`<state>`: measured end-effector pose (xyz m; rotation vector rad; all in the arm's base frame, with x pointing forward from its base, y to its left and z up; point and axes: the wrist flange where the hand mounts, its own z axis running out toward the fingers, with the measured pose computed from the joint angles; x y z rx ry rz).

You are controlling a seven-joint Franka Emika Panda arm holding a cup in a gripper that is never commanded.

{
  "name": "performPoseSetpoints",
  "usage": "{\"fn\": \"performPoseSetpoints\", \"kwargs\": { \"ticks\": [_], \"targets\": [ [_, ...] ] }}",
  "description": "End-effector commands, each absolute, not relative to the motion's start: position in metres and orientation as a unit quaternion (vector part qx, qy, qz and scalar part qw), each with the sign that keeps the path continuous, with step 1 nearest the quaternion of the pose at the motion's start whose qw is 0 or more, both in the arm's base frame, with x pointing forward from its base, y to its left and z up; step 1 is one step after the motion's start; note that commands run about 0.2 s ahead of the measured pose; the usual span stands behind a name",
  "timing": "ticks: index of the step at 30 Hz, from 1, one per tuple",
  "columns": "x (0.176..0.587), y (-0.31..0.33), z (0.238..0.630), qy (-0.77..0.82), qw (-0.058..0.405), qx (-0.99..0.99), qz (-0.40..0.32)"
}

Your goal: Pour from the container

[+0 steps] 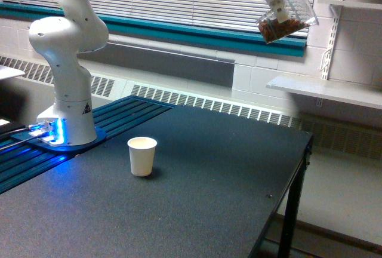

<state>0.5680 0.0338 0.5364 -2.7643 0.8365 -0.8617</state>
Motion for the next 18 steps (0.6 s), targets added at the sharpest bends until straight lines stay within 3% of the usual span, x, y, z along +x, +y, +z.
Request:
{"fn": "performPoseSetpoints", "kwargs": {
  "ticks": [1,18],
  "targets": [
    [0.569,0.045,0.535,0.268,0.069,-0.918,-0.283],
    [0.558,0.043,0.534,0.271,0.054,-0.922,-0.270]
  ]
}}
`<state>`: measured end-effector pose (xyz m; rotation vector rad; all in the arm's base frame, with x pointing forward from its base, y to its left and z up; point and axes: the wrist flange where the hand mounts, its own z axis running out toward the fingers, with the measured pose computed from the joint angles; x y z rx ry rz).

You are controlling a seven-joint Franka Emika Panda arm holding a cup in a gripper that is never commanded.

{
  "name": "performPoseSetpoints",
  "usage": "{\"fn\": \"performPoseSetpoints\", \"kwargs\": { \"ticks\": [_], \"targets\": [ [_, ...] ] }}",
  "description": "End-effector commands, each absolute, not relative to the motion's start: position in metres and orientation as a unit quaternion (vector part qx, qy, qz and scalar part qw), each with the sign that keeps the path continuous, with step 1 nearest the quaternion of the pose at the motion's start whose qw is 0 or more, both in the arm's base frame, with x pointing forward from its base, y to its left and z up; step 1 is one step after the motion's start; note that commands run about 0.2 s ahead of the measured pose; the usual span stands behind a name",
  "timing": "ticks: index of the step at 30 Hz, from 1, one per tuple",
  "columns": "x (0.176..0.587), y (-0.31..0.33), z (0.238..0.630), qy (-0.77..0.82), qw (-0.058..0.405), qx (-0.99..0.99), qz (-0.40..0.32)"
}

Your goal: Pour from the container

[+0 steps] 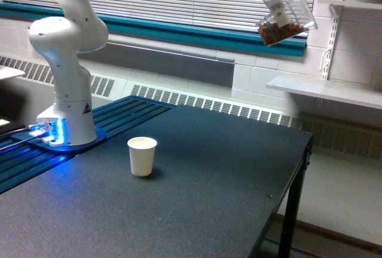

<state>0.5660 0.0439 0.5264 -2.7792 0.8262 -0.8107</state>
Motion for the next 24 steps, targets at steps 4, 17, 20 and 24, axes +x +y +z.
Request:
{"fn": "performPoseSetpoints", "kwargs": {
  "ticks": [4,17,20,24],
  "targets": [
    [0.551,0.041,0.538,0.271,0.040,-0.924,-0.267],
    [0.512,0.034,0.534,0.286,0.006,-0.923,-0.256],
    [0.501,0.033,0.527,0.292,0.003,-0.922,-0.254],
    [0.485,0.031,0.517,0.302,-0.004,-0.919,-0.254]
  ]
}}
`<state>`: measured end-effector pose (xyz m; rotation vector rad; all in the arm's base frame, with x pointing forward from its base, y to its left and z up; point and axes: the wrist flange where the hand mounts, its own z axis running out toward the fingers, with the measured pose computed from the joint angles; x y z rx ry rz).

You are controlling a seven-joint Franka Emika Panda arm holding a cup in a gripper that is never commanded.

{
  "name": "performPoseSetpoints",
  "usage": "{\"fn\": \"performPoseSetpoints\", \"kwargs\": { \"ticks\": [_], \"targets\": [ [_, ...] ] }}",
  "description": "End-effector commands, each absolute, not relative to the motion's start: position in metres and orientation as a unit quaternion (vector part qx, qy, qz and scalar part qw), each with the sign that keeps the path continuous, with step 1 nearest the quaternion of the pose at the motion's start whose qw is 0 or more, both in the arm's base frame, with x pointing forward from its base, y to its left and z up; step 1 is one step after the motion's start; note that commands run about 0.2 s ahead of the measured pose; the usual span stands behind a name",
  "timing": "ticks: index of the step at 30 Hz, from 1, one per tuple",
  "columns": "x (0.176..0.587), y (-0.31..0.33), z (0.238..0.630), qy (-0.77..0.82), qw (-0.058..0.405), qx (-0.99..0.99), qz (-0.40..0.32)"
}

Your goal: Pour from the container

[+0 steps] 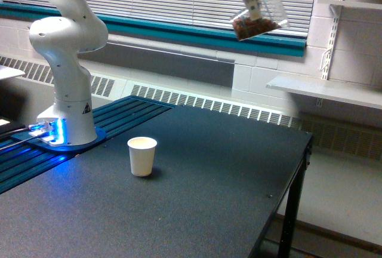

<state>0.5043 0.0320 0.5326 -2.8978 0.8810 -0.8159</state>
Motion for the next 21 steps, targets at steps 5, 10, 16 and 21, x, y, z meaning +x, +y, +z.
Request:
{"fn": "performPoseSetpoints", "kwargs": {
  "ticks": [5,10,16,21],
  "targets": [
    [0.466,0.028,0.500,0.314,-0.003,-0.917,-0.246],
    [0.450,0.026,0.489,0.322,-0.010,-0.915,-0.244],
    [0.432,0.024,0.478,0.328,-0.020,-0.913,-0.242],
    [0.417,0.022,0.469,0.335,-0.031,-0.911,-0.239]
  ]
}}
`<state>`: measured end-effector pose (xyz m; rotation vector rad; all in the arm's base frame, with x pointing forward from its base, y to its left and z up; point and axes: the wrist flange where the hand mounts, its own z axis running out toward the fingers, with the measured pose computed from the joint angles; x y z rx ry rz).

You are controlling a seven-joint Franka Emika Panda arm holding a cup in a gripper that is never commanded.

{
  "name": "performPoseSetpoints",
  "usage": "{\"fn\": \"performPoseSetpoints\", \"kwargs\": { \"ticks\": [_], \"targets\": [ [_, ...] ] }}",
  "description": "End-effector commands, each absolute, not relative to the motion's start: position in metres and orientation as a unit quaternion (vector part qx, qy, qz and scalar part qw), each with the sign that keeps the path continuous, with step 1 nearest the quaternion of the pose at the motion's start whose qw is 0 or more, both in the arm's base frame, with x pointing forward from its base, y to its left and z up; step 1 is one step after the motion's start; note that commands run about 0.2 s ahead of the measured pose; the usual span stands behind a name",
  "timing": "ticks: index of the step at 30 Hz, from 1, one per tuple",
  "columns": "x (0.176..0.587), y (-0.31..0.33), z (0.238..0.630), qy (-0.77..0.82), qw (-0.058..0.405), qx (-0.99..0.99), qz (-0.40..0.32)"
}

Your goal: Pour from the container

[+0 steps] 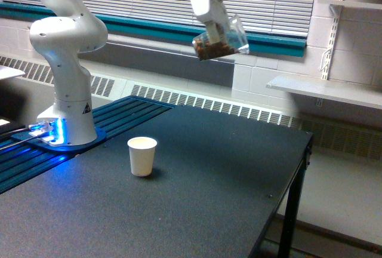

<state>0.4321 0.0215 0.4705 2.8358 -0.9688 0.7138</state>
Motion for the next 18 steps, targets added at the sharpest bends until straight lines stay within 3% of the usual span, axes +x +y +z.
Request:
{"fn": "performPoseSetpoints", "kwargs": {
  "ticks": [1,18],
  "targets": [
    [0.414,0.022,0.466,-0.337,0.031,0.911,0.236],
    [0.366,0.016,0.429,-0.366,0.047,0.909,0.195]
  ]
}}
